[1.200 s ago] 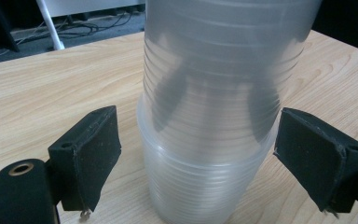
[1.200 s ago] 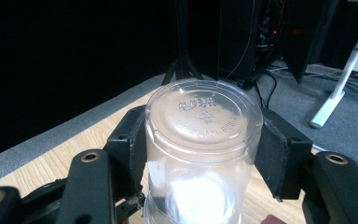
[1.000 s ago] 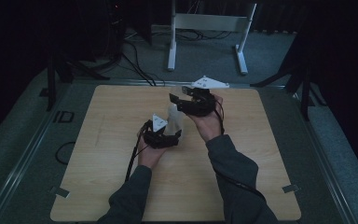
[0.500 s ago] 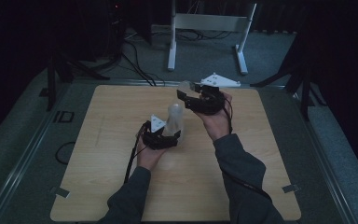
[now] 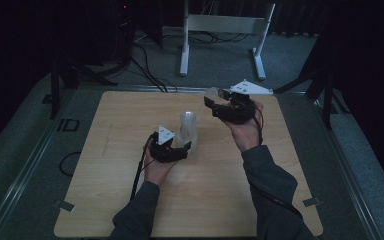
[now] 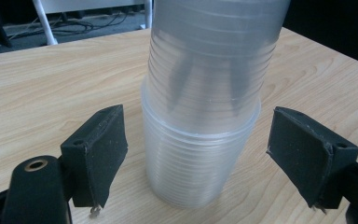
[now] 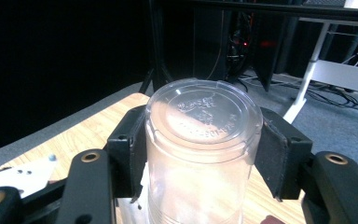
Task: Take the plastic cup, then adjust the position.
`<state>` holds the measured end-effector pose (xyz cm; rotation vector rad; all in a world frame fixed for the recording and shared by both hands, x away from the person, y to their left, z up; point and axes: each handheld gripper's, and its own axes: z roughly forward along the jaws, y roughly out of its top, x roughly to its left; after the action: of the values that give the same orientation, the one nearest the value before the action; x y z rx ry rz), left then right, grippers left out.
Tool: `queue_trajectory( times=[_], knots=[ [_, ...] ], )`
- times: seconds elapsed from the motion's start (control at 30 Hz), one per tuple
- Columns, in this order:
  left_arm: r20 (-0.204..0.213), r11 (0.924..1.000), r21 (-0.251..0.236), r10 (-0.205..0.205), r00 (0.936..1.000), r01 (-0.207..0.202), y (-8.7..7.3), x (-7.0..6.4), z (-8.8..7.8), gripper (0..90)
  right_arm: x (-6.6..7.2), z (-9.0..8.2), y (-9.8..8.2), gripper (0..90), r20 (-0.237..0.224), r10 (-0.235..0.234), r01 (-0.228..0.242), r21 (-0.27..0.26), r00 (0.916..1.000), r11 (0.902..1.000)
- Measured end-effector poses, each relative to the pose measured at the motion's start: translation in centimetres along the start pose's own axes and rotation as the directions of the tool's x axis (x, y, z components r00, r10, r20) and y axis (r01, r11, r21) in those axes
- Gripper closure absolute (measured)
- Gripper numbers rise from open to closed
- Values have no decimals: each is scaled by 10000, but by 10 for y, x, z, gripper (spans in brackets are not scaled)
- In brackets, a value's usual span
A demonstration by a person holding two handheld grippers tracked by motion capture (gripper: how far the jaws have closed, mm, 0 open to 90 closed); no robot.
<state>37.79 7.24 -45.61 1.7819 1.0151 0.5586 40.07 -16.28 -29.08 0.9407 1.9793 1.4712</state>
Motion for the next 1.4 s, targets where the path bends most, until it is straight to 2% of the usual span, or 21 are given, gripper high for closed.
queue_trajectory(
  times=[0.3, 0.67, 0.8, 1.4],
  knots=[
    [86, 9998, -197, 27, 10000, -25, -2, 0, -8, 192, -9, -10, -12, 406, 200, 39, -42, 170, 9998, 9998],
    [314, 9989, -452, 110, 9994, -96, 0, -7, -16, 192, -18, -21, -25, 407, 276, 359, -364, 202, 9990, 9991],
    [454, 9984, -523, 238, 9987, -214, 1, -12, -19, 192, -18, -24, -30, 408, 298, 687, -693, 210, 9972, 9974],
    [903, 9950, -771, 700, 9935, -631, 9, -25, -29, 198, -17, -26, -57, 409, 151, 1204, -1210, 413, 9926, 9918]
  ],
)
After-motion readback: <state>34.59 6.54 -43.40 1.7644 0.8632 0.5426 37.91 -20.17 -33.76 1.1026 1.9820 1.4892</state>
